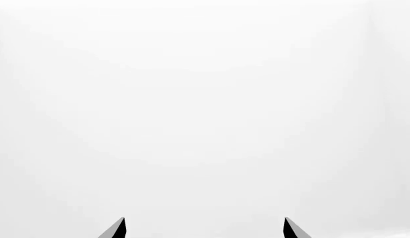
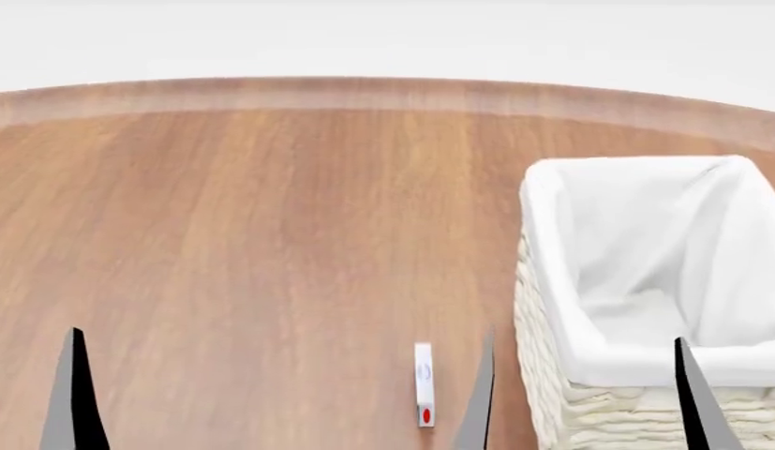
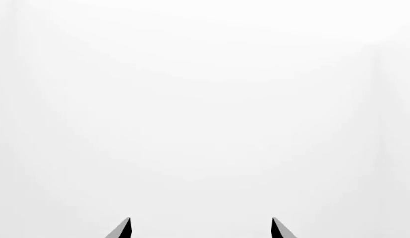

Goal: Pick up the alphabet soup and the cream cheese box, and put them in the basket.

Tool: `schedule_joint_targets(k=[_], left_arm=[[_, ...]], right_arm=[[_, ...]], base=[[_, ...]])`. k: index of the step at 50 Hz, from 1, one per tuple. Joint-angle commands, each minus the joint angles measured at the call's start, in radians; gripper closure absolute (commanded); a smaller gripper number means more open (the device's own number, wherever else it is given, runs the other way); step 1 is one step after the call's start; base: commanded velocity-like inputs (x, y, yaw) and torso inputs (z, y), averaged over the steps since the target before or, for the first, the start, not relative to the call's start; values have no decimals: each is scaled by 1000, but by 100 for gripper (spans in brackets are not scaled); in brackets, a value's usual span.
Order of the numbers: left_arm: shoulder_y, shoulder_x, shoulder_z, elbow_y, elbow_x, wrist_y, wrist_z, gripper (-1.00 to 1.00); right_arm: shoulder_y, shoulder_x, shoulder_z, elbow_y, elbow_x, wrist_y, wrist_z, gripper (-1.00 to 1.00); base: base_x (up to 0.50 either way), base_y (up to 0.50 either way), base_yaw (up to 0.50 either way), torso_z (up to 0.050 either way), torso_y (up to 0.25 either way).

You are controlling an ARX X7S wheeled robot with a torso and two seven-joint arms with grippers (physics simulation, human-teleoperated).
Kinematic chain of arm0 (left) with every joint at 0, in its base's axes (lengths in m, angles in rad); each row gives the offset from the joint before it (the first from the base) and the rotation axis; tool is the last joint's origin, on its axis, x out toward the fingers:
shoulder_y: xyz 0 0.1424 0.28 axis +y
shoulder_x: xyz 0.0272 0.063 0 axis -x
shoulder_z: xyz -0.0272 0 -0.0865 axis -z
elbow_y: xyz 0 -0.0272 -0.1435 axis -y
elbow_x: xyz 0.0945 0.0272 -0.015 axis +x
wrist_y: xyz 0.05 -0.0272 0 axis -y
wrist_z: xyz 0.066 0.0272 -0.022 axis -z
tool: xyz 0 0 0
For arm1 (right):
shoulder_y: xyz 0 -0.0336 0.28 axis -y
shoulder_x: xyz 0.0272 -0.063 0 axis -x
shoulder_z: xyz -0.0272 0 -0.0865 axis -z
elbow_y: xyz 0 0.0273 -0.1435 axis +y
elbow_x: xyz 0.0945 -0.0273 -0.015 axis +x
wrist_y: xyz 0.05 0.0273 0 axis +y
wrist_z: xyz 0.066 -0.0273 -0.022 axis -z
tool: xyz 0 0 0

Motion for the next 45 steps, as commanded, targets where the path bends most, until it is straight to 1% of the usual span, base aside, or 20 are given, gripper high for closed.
schedule_joint_targets(k=[1, 45], left_arm=[[0, -6, 9, 1, 9, -6, -9, -100], [-6, -28, 32, -14, 11, -1, -38, -100]], right_arm=[[-4, 5, -4, 2, 0, -4, 6, -100], [-1, 23, -12, 26, 11, -19, 25, -100]], base=[[0, 0, 0, 0, -182], [0, 0, 0, 0, -181]])
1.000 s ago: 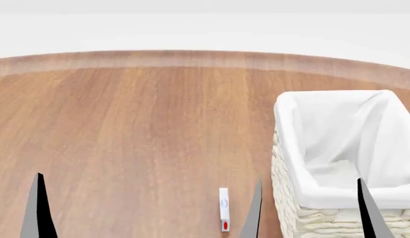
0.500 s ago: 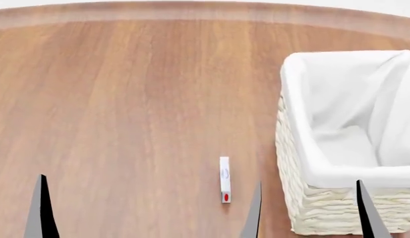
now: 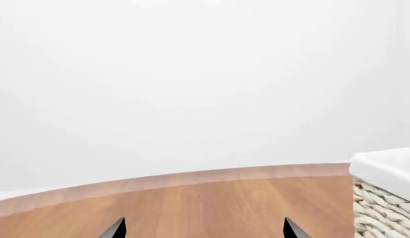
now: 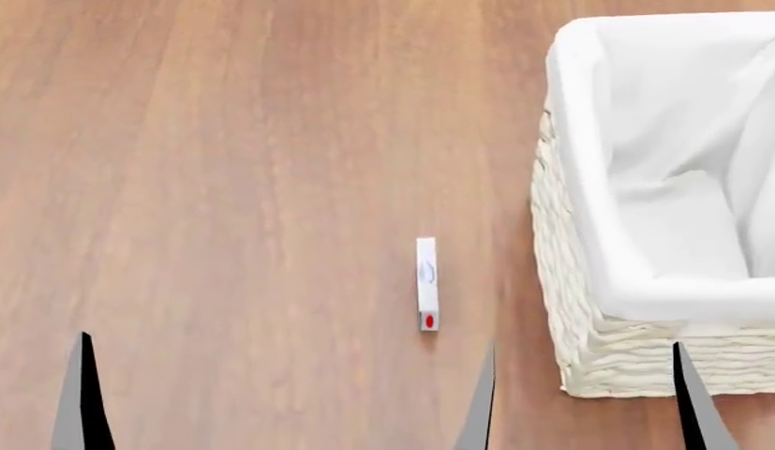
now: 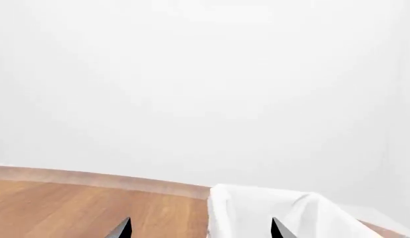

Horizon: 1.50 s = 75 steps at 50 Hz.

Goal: Pick up the alphabet soup and the cream cheese box, and put them in the basket.

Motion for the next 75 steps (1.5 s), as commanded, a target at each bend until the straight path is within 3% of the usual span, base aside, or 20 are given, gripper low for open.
schedule_joint_targets(k=[1, 13, 29, 75], left_arm=[[-3, -6, 5, -2, -1, -2, -7, -100], [-5, -9, 6, -11, -9, 9, -13, -100], [1, -14, 0, -9, -36, 26, -22, -100], [4, -34, 15, -14, -43, 37, -42, -100]], right_arm=[[2, 4, -4, 4, 2, 0, 4, -100], [9, 7, -9, 10, 2, 4, 8, -100], [10, 3, 11, 1, 62, 32, 19, -100], [-1, 20, 6, -8, 95, 14, 33, -100]], base=[[0, 0, 0, 0, -182], [0, 0, 0, 0, -180], [0, 0, -20, 0, 0], [0, 0, -226, 0, 0]])
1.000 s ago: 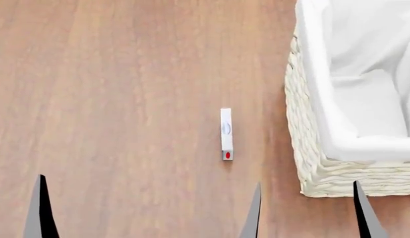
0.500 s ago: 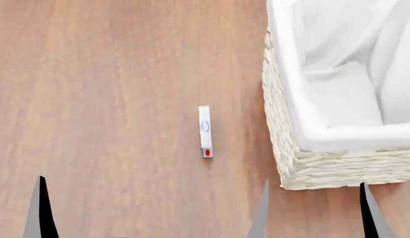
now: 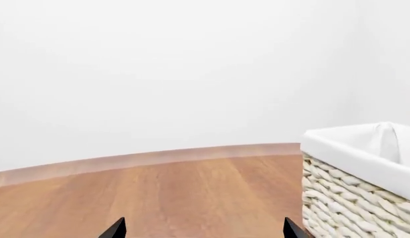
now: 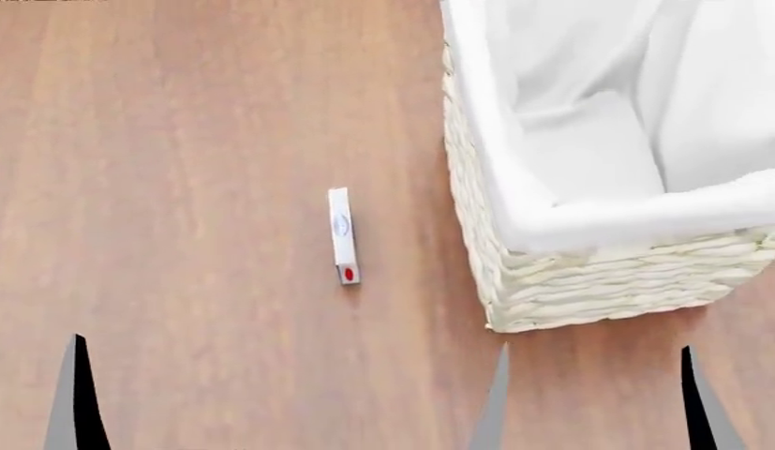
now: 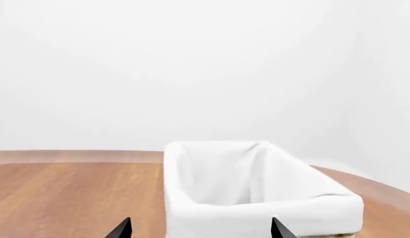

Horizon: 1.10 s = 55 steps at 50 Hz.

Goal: Pick up the alphabet soup and the cream cheese box, and put them in the basket.

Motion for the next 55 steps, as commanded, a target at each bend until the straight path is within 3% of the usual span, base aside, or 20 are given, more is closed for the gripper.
schedule_joint_targets(k=[1, 55], left_arm=[[4, -5, 4, -5, -1, 7, -5, -100], [-1, -25, 11, -10, -14, 16, -27, -100]], right_arm=[[-4, 5, -4, 4, -1, -8, 4, -100], [-1, 27, -34, 15, -8, -5, 22, -100]], base=[[0, 0, -281, 0, 0], [0, 0, -284, 0, 0]])
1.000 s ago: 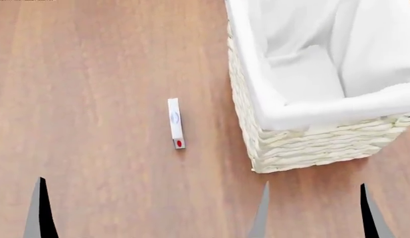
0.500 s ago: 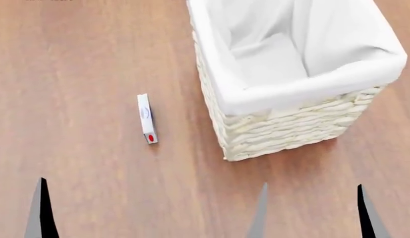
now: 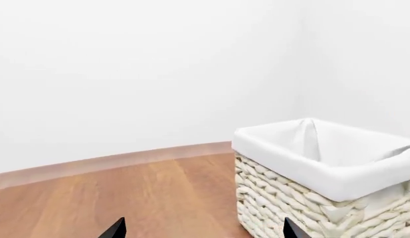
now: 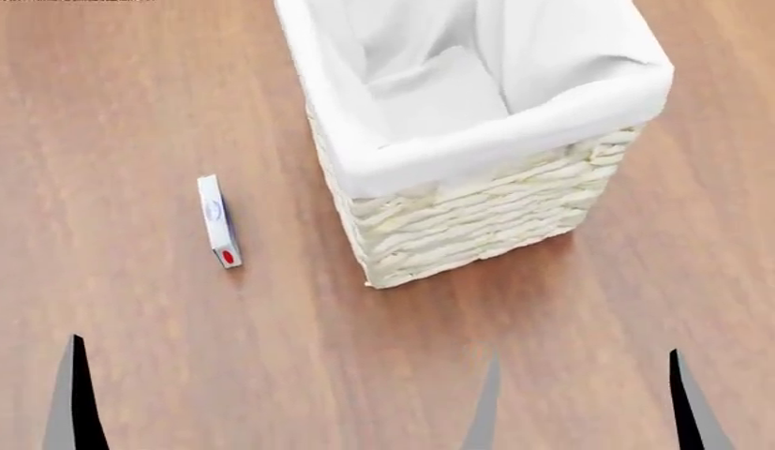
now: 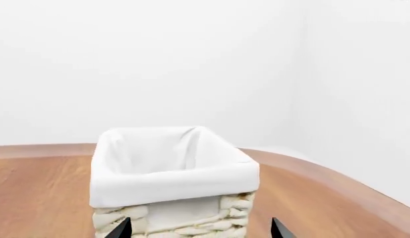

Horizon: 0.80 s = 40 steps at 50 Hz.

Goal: Pick up the alphabet soup and the cream cheese box, and put them in the basket.

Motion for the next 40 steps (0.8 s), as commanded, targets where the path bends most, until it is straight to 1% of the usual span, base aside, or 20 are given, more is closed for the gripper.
schedule_joint_targets(k=[1, 10, 17, 24, 35, 40], left_arm=[[2, -4, 2, -2, -2, 6, -4, -100], [-1, -6, 5, -4, -5, 6, -6, -100], [-2, -9, 4, -7, -7, 7, -8, -100], [4, -11, 0, -18, -11, 17, -12, -100], [-3, -11, 22, -47, -5, 26, -2, -100], [-3, -12, 25, -64, -4, 32, -2, -100]], right_arm=[[-1, 5, -11, 6, -7, -5, 3, -100], [2, 8, -17, 2, -14, 6, 8, -100], [0, 14, -28, -32, -33, 54, 13, -100], [-65, 29, -36, -91, -44, 88, 22, -100], [-115, 20, -45, -162, 43, 206, 30, -100], [-176, 29, -25, -181, 118, 265, 35, -100]], base=[[0, 0, -281, 0, 0], [0, 0, -255, 0, 0], [0, 0, -3, 0, 0], [0, 0, 0, 0, 0], [0, 0, 0, 0, 0], [0, 0, 0, 0, 0]])
